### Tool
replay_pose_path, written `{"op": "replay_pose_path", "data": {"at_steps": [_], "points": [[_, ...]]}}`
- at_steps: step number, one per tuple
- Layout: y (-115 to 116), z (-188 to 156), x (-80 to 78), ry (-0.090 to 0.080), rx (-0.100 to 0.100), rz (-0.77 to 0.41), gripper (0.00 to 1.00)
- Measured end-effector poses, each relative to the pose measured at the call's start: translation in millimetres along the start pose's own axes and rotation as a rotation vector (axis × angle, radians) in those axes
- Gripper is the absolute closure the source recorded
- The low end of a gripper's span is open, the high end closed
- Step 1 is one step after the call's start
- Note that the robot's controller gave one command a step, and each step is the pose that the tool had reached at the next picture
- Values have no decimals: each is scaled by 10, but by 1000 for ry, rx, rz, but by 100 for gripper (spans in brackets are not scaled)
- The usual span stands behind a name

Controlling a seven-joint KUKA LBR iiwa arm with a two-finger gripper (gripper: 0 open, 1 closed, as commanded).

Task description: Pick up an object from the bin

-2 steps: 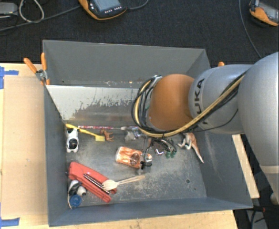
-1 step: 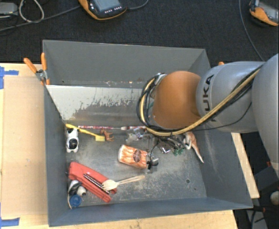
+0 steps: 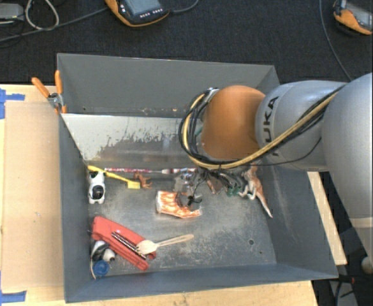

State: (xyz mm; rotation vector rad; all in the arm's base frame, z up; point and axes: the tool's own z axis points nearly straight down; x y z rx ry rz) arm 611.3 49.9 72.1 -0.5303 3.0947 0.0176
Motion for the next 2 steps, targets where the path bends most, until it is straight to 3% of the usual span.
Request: {"op": "replay_pose_path", "data": {"at_steps": [1, 2], "points": [[-1, 0, 0, 0, 0, 0, 100], [103, -4, 127, -6, 1, 58, 100]]}}
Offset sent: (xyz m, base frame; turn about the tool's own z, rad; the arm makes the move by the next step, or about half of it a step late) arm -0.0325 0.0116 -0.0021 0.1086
